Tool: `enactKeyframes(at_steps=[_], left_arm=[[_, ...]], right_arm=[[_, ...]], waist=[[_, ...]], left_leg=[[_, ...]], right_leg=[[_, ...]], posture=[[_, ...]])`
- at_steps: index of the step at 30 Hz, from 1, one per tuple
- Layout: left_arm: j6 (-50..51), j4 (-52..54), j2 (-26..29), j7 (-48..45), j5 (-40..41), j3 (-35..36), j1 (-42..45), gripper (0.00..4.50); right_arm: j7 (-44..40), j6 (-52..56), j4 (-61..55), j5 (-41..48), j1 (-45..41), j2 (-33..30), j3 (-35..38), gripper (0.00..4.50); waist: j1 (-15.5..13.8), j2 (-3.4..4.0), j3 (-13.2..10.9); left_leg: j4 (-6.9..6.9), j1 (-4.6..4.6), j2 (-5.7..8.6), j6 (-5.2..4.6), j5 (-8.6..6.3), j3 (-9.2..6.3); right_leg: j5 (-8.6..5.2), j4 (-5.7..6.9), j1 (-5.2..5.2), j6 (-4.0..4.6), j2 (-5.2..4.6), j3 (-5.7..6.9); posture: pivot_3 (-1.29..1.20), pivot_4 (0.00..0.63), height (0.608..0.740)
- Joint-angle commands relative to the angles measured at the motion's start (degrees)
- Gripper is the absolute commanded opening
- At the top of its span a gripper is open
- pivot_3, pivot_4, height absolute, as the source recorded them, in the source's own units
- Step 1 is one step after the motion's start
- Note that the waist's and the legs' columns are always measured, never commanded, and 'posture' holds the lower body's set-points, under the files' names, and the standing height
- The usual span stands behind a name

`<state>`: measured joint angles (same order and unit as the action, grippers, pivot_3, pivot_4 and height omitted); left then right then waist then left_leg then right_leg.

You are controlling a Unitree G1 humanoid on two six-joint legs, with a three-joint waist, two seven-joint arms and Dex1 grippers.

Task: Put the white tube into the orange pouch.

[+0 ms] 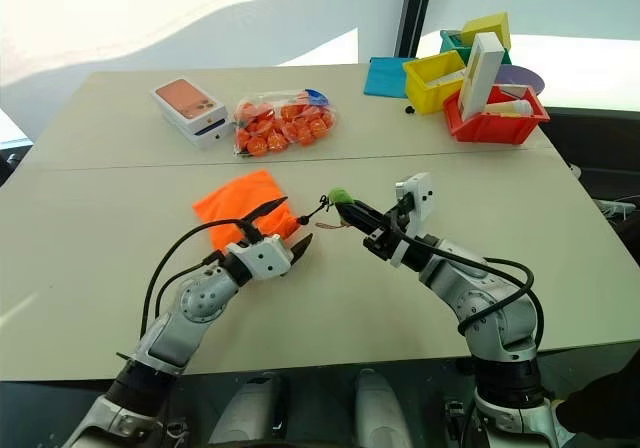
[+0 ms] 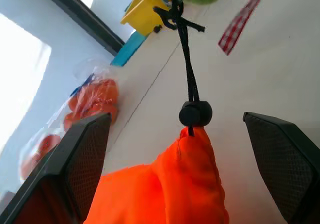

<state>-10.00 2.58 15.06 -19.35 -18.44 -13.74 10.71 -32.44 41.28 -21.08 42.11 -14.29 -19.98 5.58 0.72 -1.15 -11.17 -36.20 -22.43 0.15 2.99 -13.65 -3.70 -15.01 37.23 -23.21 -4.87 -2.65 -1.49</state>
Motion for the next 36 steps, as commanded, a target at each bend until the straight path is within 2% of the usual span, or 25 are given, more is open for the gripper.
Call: enactKeyframes(at_steps=[1,4,6,8,11,15,22,26,30,36], left_arm=[[7.15,4.18,-2.39,-6.86,16.93,4.98,0.06,4.49],[16.95,4.75,-1.4,-12.93,29.63,10.71,2.91,4.49],[22.82,3.89,1.46,-17.4,36.09,14.0,4.79,4.49],[26.69,3.21,3.65,-19.93,39.62,15.75,5.86,4.49],[31.5,0.34,8.68,-26.65,44.16,17.71,7.11,4.49],[33.4,-4.54,11.71,-31.37,46.07,18.0,9.66,4.49],[32.45,-13.74,12.58,-37.73,45.03,16.35,18.42,4.49],[30.22,-17.32,12.7,-44.8,42.95,12.22,24.68,4.49],[19.03,-23.22,14.27,-55.26,35.21,4.31,30.17,4.49],[2.88,-35.29,13.22,-66.22,26.92,-3.25,38.85,4.49]], right_arm=[[-1.28,-0.79,-2.6,0.92,0.48,-1.32,0.37,0.0],[-4.16,-1.23,-4.66,-1.07,1.4,-5.21,-1.55,0.0],[-6.67,-1.87,-6.58,-2.95,2.34,-9.13,-3.22,0.0],[-8.51,-2.38,-7.85,-4.04,3.07,-11.97,-4.36,0.0],[-14.39,-2.87,-12.34,-5.38,5.99,-19.64,-5.88,0.0],[-18.05,-5.47,-14.7,-9.94,7.83,-25.93,-9.35,0.0],[-19.02,-8.79,-14.03,-15.9,7.24,-26.95,-13.66,0.0],[-19.35,-10.86,-12.73,-18.11,7.27,-26.1,-14.99,0.0],[-20.11,-12.88,-11.39,-19.71,7.54,-25.92,-15.68,0.0],[-21.03,-15.24,-10.54,-23.75,7.16,-26.61,-17.63,0.0]], waist=[[0.02,0.0,0.0],[0.05,0.0,0.0],[0.2,0.0,0.0],[0.36,0.0,0.0],[0.24,0.0,0.0],[0.05,-0.01,-0.01],[-0.05,-0.04,-0.02],[-0.07,-0.05,-0.02],[0.13,-0.07,-0.03],[-0.03,-0.07,-0.03]], left_leg=[[0.0,0.0,0.0,0.0,0.0,0.0],[-0.01,0.0,0.0,0.0,0.0,-0.01],[-0.02,0.02,0.0,0.0,0.0,-0.02],[-0.01,0.02,0.0,0.0,0.0,-0.02],[0.02,0.01,0.01,0.0,0.0,-0.02],[0.01,-0.02,0.03,0.0,0.0,-0.02],[-0.06,-0.04,0.04,0.0,0.0,0.0],[-0.02,-0.06,0.05,0.0,0.0,0.0],[0.0,-0.06,0.05,0.0,0.0,0.01],[-0.03,-0.09,0.05,0.0,0.0,0.03]], right_leg=[[0.0,0.0,0.0,0.0,0.0,0.0],[0.0,0.01,0.0,0.0,0.03,0.02],[0.0,0.02,0.0,0.01,0.1,0.03],[-0.01,0.02,0.0,0.01,0.12,0.03],[-0.04,-0.04,0.01,-0.03,0.1,0.04],[-0.06,-0.09,0.01,-0.05,0.08,0.04],[-0.14,-0.11,0.04,0.17,0.05,0.03],[-0.05,-0.13,0.02,-0.04,0.06,0.04],[-0.05,-0.14,0.01,-0.04,0.04,0.02],[-0.06,-0.14,-0.02,-0.01,0.07,0.02]], posture=[[0.0,0.15,0.74],[0.0,0.15,0.74],[0.0,0.15,0.74],[0.0,0.15,0.74],[0.0,0.15,0.74],[0.0,0.15,0.74],[0.0,0.15,0.74],[0.0,0.15,0.74],[0.0,0.15,0.74],[0.0,0.15,0.74]])
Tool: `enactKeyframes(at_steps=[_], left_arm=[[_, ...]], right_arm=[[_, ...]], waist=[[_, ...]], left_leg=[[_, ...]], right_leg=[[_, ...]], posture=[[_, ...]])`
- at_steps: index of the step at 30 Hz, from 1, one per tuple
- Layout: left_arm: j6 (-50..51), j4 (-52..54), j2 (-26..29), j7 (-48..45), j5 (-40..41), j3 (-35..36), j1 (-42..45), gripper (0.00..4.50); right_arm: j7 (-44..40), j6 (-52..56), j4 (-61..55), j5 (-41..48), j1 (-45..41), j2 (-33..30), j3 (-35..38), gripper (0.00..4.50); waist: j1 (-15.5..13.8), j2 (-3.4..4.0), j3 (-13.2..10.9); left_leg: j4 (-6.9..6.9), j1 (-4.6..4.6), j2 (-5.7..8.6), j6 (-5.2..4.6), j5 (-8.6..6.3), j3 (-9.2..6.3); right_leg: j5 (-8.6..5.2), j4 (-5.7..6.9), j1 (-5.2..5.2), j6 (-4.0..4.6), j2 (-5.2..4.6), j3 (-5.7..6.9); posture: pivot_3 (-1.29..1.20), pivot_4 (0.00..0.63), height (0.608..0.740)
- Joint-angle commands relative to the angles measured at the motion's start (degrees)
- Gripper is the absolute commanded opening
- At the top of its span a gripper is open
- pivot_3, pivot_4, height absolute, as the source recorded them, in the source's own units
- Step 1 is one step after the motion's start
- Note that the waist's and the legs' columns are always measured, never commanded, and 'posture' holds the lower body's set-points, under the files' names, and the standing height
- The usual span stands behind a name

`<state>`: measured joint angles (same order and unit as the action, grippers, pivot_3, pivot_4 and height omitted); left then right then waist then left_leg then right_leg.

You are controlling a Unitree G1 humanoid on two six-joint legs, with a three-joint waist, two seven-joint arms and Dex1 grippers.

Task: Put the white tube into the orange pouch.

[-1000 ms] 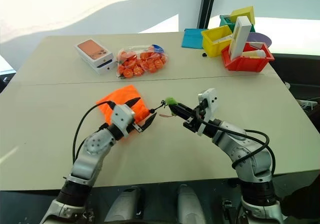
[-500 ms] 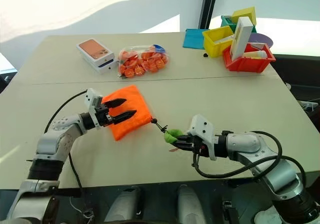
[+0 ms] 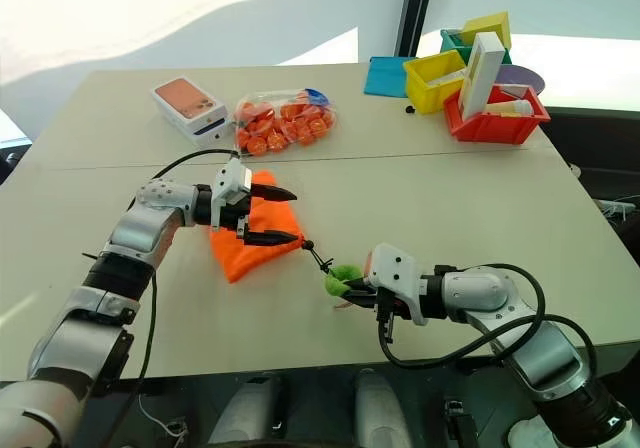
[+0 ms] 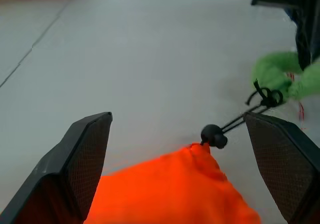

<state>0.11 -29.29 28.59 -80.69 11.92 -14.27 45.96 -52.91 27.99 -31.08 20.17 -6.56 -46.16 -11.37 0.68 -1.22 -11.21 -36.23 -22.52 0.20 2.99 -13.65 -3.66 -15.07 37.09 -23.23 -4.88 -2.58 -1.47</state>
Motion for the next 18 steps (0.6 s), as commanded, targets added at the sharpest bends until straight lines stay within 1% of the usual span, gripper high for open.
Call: enactKeyframes(at_steps=[1,3,6,10,14,18], left_arm=[[-9.31,-5.33,-0.97,-6.6,-4.55,-3.92,5.22,4.49],[-12.02,-8.28,-2.04,-8.73,-5.7,-4.98,7.27,4.49],[-18.06,-13.57,-3.51,-11.08,-9.48,-7.66,10.52,4.49],[-23.29,-21.92,-5.93,-11.81,-12.52,-9.95,14.8,4.49],[-25.93,-28.98,-8.47,-11.8,-14.65,-9.84,17.94,4.49],[-27.63,-33.74,-9.67,-11.18,-16.79,-8.93,19.7,4.49]], right_arm=[[-0.21,-2.24,-0.49,-2.47,-1.13,0.12,-1.04,0.0],[0.23,-2.83,-0.3,-3.5,-1.91,0.89,-1.49,0.0],[0.86,-3.65,1.24,-5.35,-3.88,1.73,-1.8,0.0],[0.24,-5.46,3.05,-7.98,-5.42,1.28,-2.09,0.0],[-0.26,-6.8,4.47,-9.86,-5.71,1.27,-2.42,0.0],[0.07,-8.5,5.38,-11.87,-6.2,1.56,-2.38,0.0]], waist=[[0.01,0.0,0.0],[0.01,0.0,0.0],[0.16,-0.01,-0.01],[0.09,-0.03,-0.02],[0.11,-0.03,-0.02],[0.23,-0.03,-0.02]], left_leg=[[0.0,-0.01,0.0,0.0,0.0,0.01],[0.0,-0.05,0.02,0.0,0.0,0.01],[0.0,-0.07,0.02,0.0,0.0,0.01],[0.0,-0.07,0.02,-0.01,0.0,-0.01],[0.0,-0.12,0.02,-0.02,-0.01,-0.01],[0.0,-0.13,0.04,-0.04,-0.02,-0.01]], right_leg=[[0.0,-0.01,0.0,0.0,-0.01,0.0],[0.0,-0.04,-0.01,-0.02,-0.02,0.0],[0.0,-0.04,-0.04,-0.04,-0.02,0.0],[0.0,0.0,-0.06,-0.05,0.0,0.0],[-0.02,0.0,-0.09,-0.09,0.0,0.01],[-0.03,0.02,-0.12,-0.12,0.0,0.01]], posture=[[0.0,0.15,0.74],[0.0,0.15,0.74],[0.0,0.15,0.74],[0.0,0.15,0.74],[0.0,0.15,0.74],[0.0,0.15,0.74]])
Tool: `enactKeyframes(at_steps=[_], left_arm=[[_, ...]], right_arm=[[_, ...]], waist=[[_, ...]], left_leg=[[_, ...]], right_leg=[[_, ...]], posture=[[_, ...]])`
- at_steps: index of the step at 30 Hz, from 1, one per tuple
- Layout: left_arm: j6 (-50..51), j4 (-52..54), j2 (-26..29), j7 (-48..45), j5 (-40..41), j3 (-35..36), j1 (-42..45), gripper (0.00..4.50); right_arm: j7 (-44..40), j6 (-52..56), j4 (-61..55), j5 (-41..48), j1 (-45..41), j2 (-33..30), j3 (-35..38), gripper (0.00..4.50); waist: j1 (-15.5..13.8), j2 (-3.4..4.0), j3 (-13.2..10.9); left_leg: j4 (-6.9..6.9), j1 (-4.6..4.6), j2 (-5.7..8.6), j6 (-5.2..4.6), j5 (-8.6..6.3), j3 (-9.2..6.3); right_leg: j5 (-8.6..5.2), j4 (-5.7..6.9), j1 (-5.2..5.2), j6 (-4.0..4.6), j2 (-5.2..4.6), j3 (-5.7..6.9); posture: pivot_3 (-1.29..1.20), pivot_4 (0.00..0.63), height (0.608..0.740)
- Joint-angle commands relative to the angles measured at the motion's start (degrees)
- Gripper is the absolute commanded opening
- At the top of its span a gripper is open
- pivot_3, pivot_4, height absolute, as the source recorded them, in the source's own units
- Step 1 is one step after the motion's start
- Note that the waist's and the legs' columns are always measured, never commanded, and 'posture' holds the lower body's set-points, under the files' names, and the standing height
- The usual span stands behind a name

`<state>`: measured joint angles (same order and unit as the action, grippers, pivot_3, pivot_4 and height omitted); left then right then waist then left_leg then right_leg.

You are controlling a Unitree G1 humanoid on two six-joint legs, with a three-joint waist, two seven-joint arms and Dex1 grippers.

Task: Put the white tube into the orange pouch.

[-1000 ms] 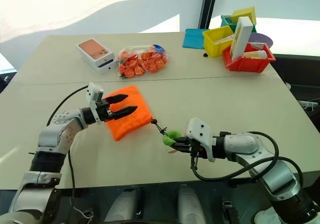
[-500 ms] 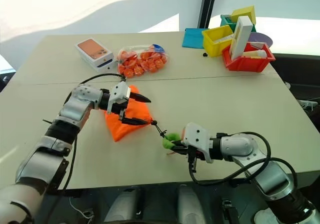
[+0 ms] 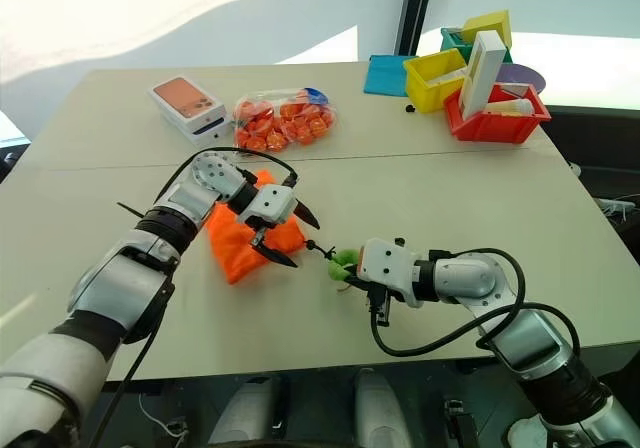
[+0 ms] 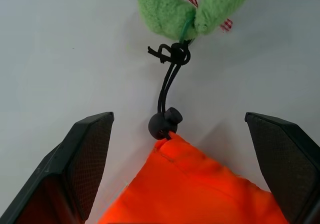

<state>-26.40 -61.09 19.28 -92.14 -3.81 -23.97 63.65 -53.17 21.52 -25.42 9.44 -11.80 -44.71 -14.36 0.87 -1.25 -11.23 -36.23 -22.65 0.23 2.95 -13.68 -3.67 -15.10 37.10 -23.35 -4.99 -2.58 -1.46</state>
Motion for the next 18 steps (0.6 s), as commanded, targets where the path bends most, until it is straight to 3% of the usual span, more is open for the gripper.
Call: enactKeyframes(at_steps=[1,10,18], left_arm=[[-0.96,-2.6,-0.64,0.25,-1.08,1.24,2.23,4.49],[11.37,-2.3,-0.97,3.82,0.37,5.9,1.42,4.49],[29.65,17.05,1.78,6.87,2.99,8.76,-7.03,4.49]], right_arm=[[0.5,-2.33,-0.09,-1.44,-1.11,0.32,0.75,0.0],[1.22,-3.06,-0.3,-5.38,-1.77,-0.6,0.74,0.0],[2.64,-2.33,-4.56,-7.47,0.95,0.22,0.16,0.0]], waist=[[0.04,0.0,0.0],[-0.01,0.0,0.0],[0.29,0.0,0.0]], left_leg=[[0.01,0.0,0.0,0.0,0.0,0.0],[-0.01,0.0,0.0,0.0,0.0,-0.04],[-0.02,0.04,0.0,-0.01,0.0,-0.07]], right_leg=[[0.0,0.01,-0.01,0.0,0.0,0.0],[-0.01,0.07,-0.01,-0.02,0.01,0.01],[-0.02,0.16,0.0,-0.04,0.0,0.02]], posture=[[0.0,0.15,0.74],[0.0,0.15,0.74],[0.0,0.15,0.74]])
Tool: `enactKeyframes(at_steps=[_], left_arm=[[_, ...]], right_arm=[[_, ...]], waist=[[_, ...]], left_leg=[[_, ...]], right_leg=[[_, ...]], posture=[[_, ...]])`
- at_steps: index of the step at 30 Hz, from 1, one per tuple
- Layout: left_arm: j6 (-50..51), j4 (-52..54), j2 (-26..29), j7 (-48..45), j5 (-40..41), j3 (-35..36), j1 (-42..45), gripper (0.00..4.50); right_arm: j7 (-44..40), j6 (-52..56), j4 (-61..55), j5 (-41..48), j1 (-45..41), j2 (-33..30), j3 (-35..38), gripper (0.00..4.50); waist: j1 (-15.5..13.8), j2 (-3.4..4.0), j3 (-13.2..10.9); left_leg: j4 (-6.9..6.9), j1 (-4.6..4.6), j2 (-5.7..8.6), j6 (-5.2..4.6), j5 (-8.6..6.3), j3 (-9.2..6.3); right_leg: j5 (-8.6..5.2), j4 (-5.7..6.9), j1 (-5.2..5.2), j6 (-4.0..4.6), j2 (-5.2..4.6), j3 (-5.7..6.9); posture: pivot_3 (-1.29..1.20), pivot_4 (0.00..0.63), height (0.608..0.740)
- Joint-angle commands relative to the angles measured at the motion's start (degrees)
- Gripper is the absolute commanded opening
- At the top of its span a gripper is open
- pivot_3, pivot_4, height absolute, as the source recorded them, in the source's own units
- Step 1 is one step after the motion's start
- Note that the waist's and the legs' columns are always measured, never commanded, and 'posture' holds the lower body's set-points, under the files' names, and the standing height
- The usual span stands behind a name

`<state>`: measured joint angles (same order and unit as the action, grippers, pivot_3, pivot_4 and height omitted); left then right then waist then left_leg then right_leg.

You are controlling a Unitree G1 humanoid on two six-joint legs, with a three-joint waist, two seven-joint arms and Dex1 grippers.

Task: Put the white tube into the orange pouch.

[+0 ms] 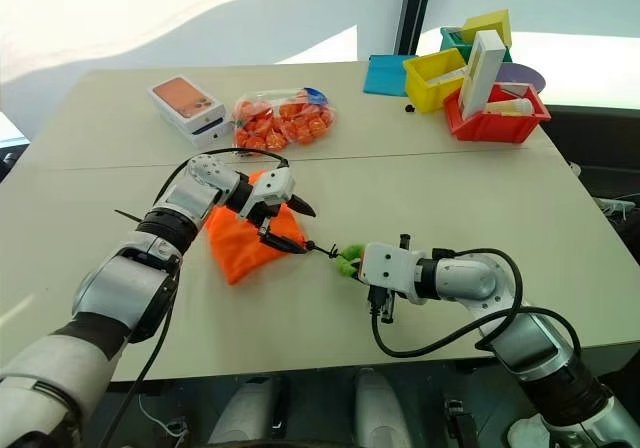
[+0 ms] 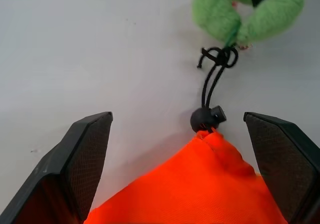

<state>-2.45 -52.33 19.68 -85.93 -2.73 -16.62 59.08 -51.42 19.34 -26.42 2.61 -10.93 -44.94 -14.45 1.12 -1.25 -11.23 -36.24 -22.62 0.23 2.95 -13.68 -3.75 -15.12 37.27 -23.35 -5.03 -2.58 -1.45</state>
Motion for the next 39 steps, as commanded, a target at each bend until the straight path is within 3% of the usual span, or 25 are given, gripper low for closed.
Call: enactKeyframes(at_steps=[1,6,11,17,25,33,39], left_arm=[[7.27,11.29,2.06,0.79,2.09,1.38,-3.81,4.49],[11.95,18.42,3.85,1.49,2.34,0.57,-6.71,4.49],[12.34,17.61,3.66,1.43,1.98,-0.29,-5.2,4.49],[1.82,14.3,6.48,-3.34,-0.91,-3.93,-4.21,4.49],[-1.36,8.17,4.52,-2.63,-1.45,-4.34,-0.5,4.49],[10.55,8.19,0.43,-3.31,0.53,-3.42,1.64,4.49],[12.13,8.45,0.5,-2.1,-2.1,-5.61,0.53,4.49]], right_arm=[[1.09,0.17,-4.08,-0.85,0.14,0.69,-0.02,0.0],[1.65,1.07,-5.43,-1.71,0.09,1.96,-1.39,0.0],[1.45,0.75,-5.23,-2.5,-0.26,1.97,-1.91,0.0],[1.3,0.25,-5.67,-3.79,0.18,1.99,-2.78,0.0],[1.49,-0.07,-5.38,-5.0,0.16,2.37,-3.29,0.0],[1.46,-0.44,-4.44,-5.87,-0.12,2.59,-3.43,0.0],[3.36,-1.03,-3.5,-7.7,-0.61,2.93,-2.05,0.0]], waist=[[0.0,0.0,0.0],[-0.16,0.0,0.0],[-0.36,0.0,0.0],[-0.07,0.0,0.0],[-0.31,0.0,0.0],[-0.2,0.0,0.0],[-0.03,0.0,0.0]], left_leg=[[0.0,0.03,0.0,0.0,0.0,0.0],[-0.03,0.08,-0.01,0.01,0.0,-0.03],[-0.11,0.08,0.01,0.01,0.01,-0.01],[-0.06,0.1,0.01,0.01,0.0,0.0],[-0.12,0.07,0.02,0.01,0.0,0.01],[-0.13,0.06,0.02,0.01,0.0,0.0],[-0.1,0.1,0.01,0.0,0.0,-0.02]], right_leg=[[0.0,0.03,0.0,0.0,0.0,-0.01],[0.0,0.1,0.03,0.02,0.02,0.0],[0.01,0.08,0.1,0.02,-0.01,0.0],[0.0,0.08,0.08,0.03,0.0,0.0],[0.0,0.07,0.1,0.02,-0.01,0.0],[0.0,0.08,0.1,0.02,-0.01,0.0],[0.0,0.13,0.08,0.02,0.03,0.0]], posture=[[0.0,0.15,0.74],[0.0,0.15,0.74],[0.0,0.15,0.74],[0.0,0.15,0.74],[0.0,0.15,0.74],[0.0,0.15,0.74],[0.0,0.15,0.74]])
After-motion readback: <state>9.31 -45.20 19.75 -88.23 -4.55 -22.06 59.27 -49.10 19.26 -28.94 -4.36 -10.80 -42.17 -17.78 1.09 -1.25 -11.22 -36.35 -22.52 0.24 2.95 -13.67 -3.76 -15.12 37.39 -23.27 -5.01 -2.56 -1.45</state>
